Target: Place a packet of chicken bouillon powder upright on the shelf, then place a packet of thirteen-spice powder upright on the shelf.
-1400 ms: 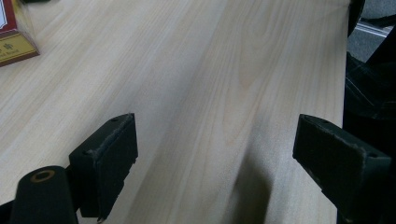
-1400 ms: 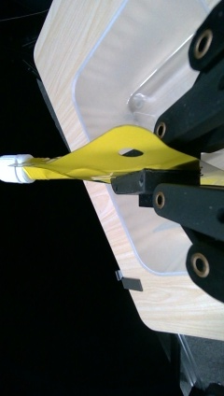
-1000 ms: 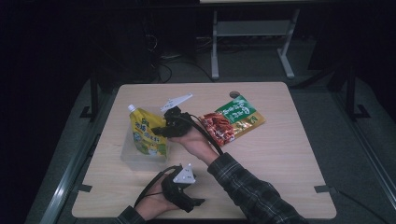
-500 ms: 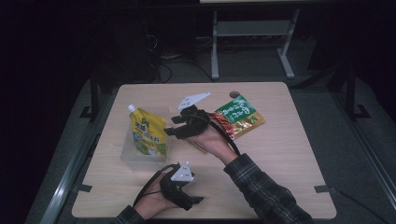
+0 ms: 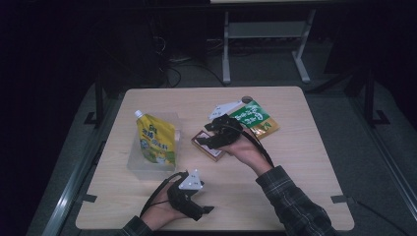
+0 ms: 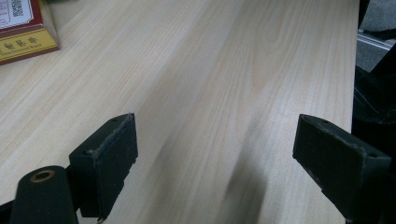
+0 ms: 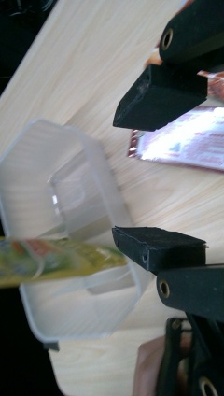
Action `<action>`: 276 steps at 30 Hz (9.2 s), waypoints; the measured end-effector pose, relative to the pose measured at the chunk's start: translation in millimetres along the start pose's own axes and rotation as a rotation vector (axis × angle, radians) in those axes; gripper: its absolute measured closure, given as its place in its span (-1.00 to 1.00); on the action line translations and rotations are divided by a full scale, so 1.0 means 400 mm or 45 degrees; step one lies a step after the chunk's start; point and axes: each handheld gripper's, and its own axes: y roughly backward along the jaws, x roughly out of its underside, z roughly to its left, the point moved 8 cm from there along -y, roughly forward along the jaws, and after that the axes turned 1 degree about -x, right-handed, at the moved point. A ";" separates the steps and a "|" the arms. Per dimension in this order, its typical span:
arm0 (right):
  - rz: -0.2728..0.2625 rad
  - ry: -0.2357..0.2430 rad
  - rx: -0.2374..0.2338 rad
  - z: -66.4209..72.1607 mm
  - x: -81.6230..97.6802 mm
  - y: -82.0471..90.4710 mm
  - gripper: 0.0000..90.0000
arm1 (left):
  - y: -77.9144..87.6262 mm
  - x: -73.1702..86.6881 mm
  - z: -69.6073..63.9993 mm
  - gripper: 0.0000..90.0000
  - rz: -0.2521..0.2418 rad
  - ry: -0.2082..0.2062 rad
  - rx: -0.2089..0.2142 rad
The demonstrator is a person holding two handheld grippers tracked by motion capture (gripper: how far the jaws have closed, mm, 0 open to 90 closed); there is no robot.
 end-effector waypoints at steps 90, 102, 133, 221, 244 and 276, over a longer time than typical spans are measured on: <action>0.343 0.127 -0.062 0.023 0.385 0.134 -0.30 | 0.015 -0.003 0.016 -0.70 -0.035 0.030 -0.018; 0.392 0.188 -0.043 0.040 0.414 0.133 -0.53 | 0.016 -0.004 0.015 -0.70 -0.035 0.018 -0.016; 0.397 0.028 -0.069 0.052 0.496 0.201 0.99 | 0.007 -0.025 0.012 -0.70 -0.052 0.003 -0.011; 0.310 -0.037 -0.063 -0.036 0.413 0.098 1.00 | 0.002 -0.300 0.073 -0.29 -0.279 0.009 -0.042; 0.296 -0.045 -0.032 -0.050 0.413 0.115 1.00 | -0.029 -0.342 0.060 -0.47 -0.313 0.005 -0.020; 0.277 -0.150 -0.032 0.049 0.479 0.214 1.00 | 0.017 -0.150 0.029 -0.63 -0.156 0.064 0.010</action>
